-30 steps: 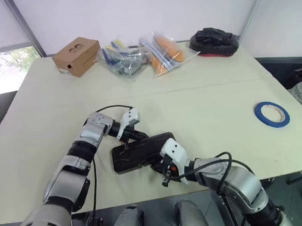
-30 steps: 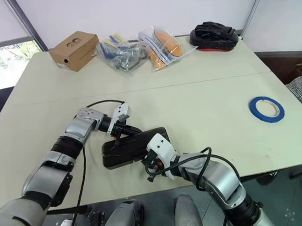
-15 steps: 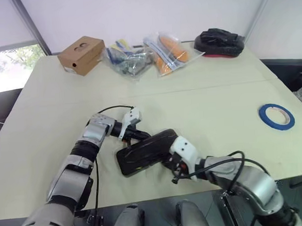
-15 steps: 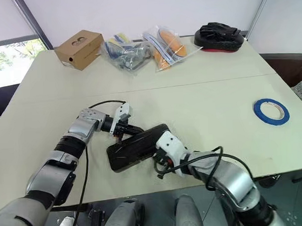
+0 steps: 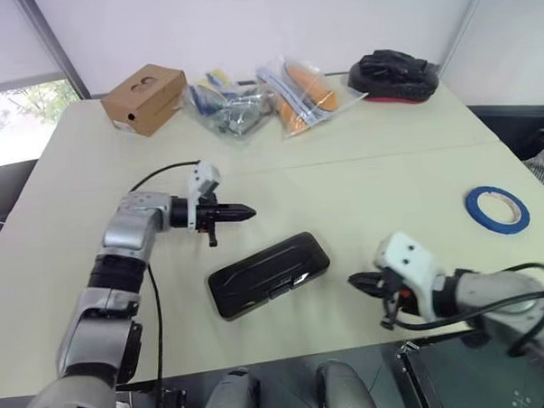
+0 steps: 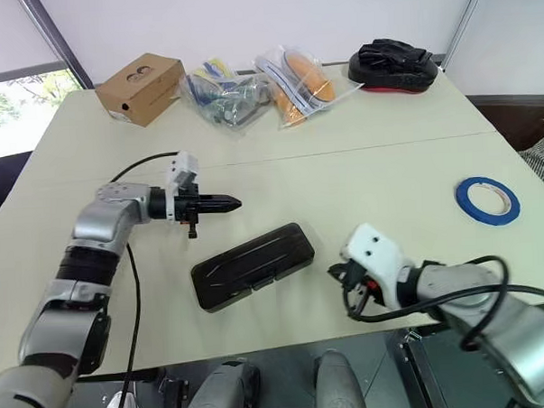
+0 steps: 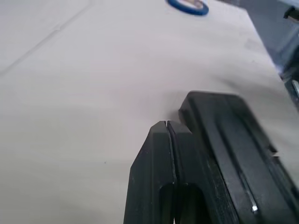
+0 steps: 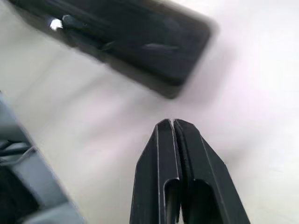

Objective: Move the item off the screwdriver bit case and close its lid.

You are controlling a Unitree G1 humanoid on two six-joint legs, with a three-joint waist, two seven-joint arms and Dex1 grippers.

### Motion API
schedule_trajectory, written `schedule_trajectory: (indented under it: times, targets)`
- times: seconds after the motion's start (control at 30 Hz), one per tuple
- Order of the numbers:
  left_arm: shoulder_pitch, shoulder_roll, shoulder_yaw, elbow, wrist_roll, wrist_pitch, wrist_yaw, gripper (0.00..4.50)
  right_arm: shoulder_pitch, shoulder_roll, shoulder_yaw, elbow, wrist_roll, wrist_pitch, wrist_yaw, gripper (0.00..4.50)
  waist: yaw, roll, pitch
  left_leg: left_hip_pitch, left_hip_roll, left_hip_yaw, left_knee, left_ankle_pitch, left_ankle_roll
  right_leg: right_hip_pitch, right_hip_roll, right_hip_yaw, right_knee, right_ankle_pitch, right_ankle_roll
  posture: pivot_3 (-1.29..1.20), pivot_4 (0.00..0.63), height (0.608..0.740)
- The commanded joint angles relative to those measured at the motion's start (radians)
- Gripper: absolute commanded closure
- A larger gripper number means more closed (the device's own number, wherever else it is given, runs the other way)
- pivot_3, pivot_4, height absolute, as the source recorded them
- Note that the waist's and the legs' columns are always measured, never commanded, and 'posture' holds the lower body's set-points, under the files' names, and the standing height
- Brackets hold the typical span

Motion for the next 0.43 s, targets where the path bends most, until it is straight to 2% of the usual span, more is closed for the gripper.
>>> schedule_trajectory:
  times: [0.03, 0.23, 0.43]
  targets:
    - [0.065, 0.065, 0.075, -0.18, -0.085, 0.059, 0.016, 4.5, -0.026, -0.067, -0.095, 0.02, 0.033, -0.047, 0.074, 4.44, -0.002, 0.001, 0.002, 0.0, 0.0, 0.0, 0.0, 0.0, 0.0, 0.0, 0.0, 0.0, 0.0, 0.0, 0.0, 0.0, 0.15, 0.74]
    - [0.234, 0.16, 0.166, -0.398, -0.209, 0.164, 0.051, 4.5, -0.007, -0.151, -0.137, 0.092, 0.018, -0.137, 0.166, 4.44, 0.002, 0.001, 0.004, 0.0, 0.001, 0.001, -0.001, 0.0, 0.0, 0.0, 0.0, 0.001, -0.001, 0.0, 0.0, 0.0, 0.15, 0.74]
    - [0.305, 0.23, 0.201, -0.512, -0.296, 0.238, 0.084, 4.5, -0.014, -0.176, -0.146, 0.125, 0.022, -0.182, 0.197, 4.44, 0.007, 0.001, 0.006, 0.0, 0.002, 0.001, -0.001, 0.0, 0.0, 0.0, -0.001, 0.0, -0.001, 0.0, 0.0, 0.0, 0.15, 0.74]
